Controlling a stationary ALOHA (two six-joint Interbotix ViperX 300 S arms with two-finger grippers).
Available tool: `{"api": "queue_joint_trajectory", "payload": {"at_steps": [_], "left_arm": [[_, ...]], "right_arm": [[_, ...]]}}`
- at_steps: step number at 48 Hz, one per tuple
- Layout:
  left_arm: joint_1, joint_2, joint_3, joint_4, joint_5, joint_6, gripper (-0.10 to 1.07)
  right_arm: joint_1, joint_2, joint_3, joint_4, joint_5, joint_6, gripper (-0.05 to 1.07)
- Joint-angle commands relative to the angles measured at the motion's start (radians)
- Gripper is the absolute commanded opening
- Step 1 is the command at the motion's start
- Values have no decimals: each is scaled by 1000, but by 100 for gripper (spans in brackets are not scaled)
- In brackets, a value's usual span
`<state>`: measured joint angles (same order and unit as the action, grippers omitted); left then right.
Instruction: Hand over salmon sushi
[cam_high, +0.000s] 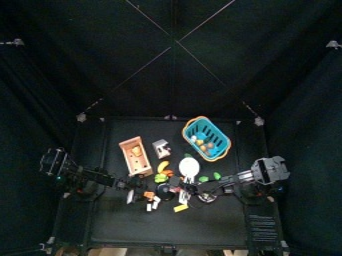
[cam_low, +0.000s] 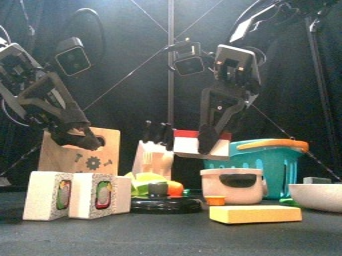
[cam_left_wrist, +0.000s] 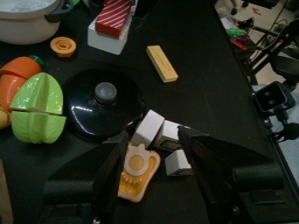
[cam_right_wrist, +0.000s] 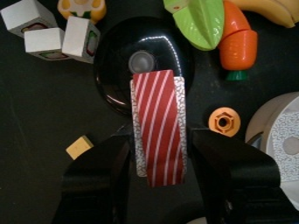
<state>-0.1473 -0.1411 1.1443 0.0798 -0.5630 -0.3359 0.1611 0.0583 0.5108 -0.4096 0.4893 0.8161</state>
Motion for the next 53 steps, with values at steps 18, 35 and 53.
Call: {"api": "queue_joint_trajectory", "payload": {"at_steps": [18, 35, 53], "left_arm": [[15, -17, -80, 32, -3, 6, 87], [72, -66, -87, 49, -11, 48, 88], [100, 35, -189, 132, 0, 51, 103]], "right_arm": [[0, -41, -41, -5, 5, -8, 59], [2, -44, -75, -66, 5, -9, 59], [3, -21, -107, -91, 0, -15, 59]]}}
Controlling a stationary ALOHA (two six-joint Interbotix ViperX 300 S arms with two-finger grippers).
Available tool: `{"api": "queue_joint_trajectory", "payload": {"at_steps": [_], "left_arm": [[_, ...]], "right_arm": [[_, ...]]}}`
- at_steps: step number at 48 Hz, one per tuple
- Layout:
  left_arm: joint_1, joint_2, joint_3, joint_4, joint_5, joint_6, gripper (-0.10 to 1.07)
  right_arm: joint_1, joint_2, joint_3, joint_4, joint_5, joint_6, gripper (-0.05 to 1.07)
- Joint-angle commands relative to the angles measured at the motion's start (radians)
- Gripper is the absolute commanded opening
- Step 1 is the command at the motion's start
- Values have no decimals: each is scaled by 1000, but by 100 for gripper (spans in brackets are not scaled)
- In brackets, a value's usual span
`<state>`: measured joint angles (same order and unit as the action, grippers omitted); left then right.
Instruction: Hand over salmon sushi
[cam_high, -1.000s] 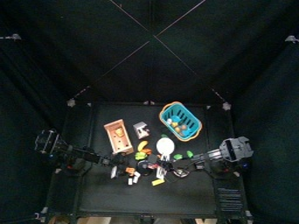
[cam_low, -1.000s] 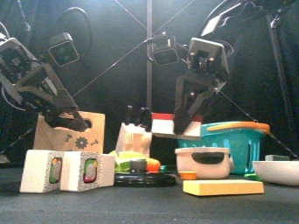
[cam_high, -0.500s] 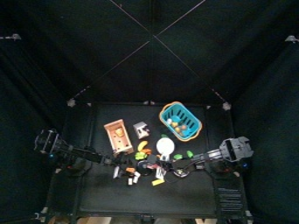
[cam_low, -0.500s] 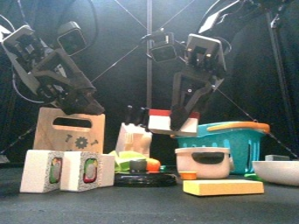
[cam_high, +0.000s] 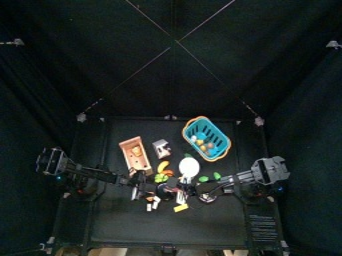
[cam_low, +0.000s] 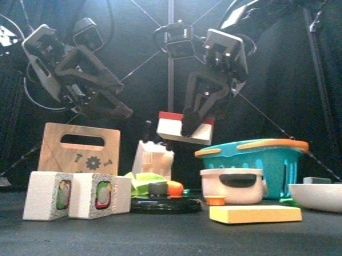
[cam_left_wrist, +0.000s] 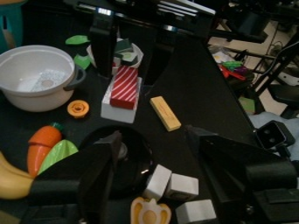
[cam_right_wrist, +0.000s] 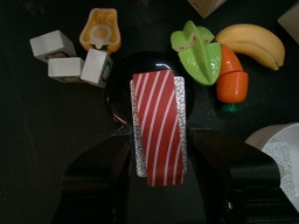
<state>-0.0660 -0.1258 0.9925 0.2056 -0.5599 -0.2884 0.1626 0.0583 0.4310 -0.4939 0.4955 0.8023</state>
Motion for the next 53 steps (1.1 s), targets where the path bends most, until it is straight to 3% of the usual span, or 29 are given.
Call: {"api": "queue_joint_trajectory", "payload": {"at_steps": [1, 8, 16, 22, 33, 39, 46, 53], "left_arm": [[28, 31, -43, 6, -3, 3, 103], [66, 87, -81, 3, -8, 58, 103], [66, 123, -117, -2, -11, 152, 103], [60, 143, -132, -9, -12, 160, 102], [60, 144, -135, -9, -21, 161, 78], [60, 140, -130, -11, -23, 160, 71], [60, 135, -127, -14, -21, 161, 70], [60, 135, -126, -14, -21, 160, 70]], "right_arm": [[2, -23, -29, -6, -6, -2, 59], [3, -17, -38, -11, -8, -2, 59], [6, -9, -44, -11, -8, -2, 59], [6, -9, -44, -15, -8, -2, 59], [9, -9, -41, -25, -8, -2, 59], [9, -9, -37, -31, -3, 11, 61], [9, -9, -35, -26, -2, 14, 71], [9, -9, -34, -26, 9, 14, 92]]}}
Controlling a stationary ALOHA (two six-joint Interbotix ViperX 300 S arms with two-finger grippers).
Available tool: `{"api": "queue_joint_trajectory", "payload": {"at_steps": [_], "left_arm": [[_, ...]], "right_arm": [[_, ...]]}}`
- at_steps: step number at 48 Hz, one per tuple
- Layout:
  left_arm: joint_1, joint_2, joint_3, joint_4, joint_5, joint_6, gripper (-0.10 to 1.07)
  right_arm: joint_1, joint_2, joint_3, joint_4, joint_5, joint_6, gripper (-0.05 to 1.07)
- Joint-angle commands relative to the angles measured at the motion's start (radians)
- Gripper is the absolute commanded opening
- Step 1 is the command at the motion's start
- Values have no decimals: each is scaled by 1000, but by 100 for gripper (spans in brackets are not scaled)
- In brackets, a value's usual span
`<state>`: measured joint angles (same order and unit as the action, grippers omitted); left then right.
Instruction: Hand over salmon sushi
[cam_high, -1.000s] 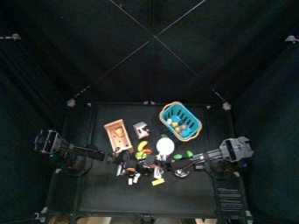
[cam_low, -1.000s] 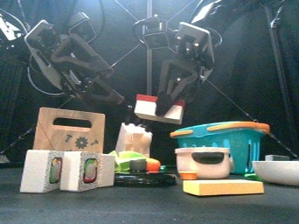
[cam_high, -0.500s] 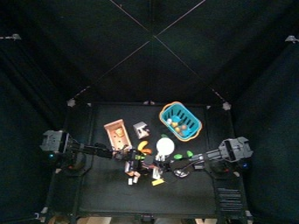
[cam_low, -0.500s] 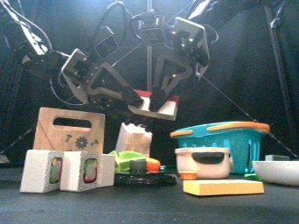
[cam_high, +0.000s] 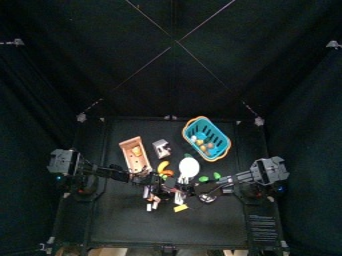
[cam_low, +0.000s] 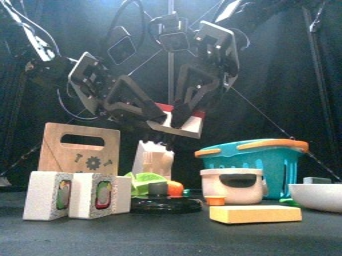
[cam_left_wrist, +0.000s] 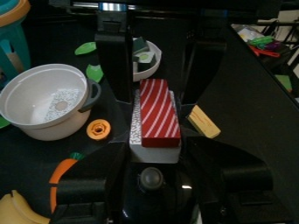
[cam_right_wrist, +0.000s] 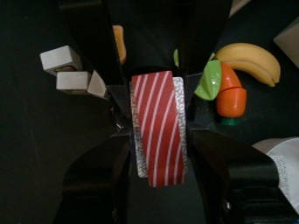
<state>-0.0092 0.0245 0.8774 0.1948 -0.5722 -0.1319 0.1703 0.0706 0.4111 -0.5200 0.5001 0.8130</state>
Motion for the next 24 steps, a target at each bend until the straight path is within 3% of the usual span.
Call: {"api": "queue_joint_trajectory", "payload": {"at_steps": [1, 7, 24], "left_arm": [[3, -15, -11, -5, -9, 3, 70], [3, -17, -8, -3, -11, 3, 70], [9, -51, 38, -43, -9, 3, 70]], "right_arm": [[2, -21, -14, 0, 8, 3, 94], [8, -29, -12, 0, 37, 3, 102], [29, -52, 12, -3, 101, 3, 101]]}}
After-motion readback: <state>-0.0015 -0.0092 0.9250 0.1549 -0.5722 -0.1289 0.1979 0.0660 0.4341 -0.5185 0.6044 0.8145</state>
